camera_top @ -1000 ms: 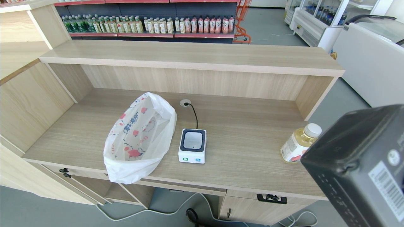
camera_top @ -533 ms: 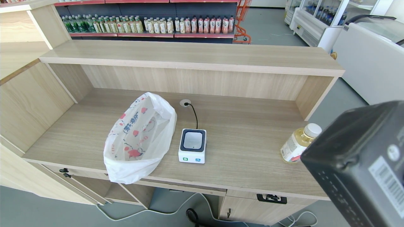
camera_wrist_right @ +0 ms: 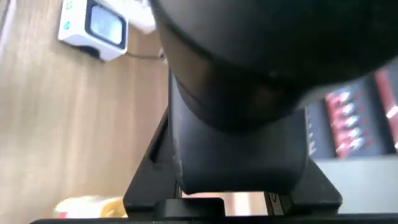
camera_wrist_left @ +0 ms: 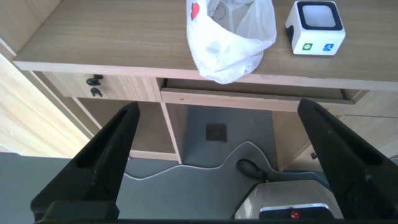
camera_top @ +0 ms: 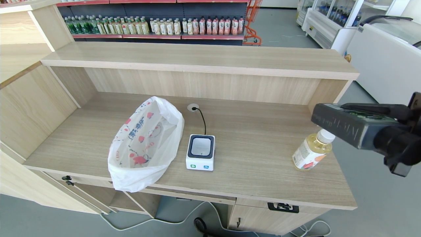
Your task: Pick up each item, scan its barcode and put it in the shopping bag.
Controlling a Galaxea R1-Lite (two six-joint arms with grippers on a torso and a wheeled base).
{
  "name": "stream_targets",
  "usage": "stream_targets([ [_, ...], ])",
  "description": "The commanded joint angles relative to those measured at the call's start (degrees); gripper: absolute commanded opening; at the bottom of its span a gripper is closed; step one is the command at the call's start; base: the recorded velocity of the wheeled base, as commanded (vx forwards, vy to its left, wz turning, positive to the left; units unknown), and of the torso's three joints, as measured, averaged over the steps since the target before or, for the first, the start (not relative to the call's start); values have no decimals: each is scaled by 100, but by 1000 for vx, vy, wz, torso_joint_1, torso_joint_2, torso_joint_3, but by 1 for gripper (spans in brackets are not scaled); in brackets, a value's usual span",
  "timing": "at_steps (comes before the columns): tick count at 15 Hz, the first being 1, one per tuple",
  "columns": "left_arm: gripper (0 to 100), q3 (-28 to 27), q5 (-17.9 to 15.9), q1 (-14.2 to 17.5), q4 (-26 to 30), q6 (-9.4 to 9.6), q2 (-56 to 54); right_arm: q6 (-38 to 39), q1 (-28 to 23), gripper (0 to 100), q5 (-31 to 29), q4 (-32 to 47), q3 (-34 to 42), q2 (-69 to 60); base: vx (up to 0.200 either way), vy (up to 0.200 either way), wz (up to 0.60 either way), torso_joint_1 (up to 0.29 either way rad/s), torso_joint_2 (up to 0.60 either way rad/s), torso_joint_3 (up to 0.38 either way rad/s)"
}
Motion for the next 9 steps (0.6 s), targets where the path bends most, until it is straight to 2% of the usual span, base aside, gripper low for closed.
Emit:
stream_targets([
  [1,100,0,-1,0,2,-1,-2,1728,-1064,0,-360,535,52,-236,0,0,0,0,0,0],
  [3,100,0,-1,0,2,-1,-2,3170,-1204,0,-686,913,43,-332,0,0,0,0,0,0],
  [4,100,0,-1,0,2,-1,-2,5174,-1020,0,-1107,1115,34,-403,0,0,0,0,0,0],
  [5,100,0,-1,0,2,-1,-2,7019,-642,0,-1204,1080,52,-429,0,0,0,0,0,0],
  [7,100,0,-1,0,2,-1,-2,9489,-264,0,-1222,1053,-45,-447,0,0,0,0,0,0],
  [8,100,0,-1,0,2,-1,-2,10447,-9,0,-1213,1053,-1,-447,0,0,0,0,0,0],
  [9,100,0,-1,0,2,-1,-2,10834,184,0,-1169,1044,114,-455,0,0,0,0,0,0],
])
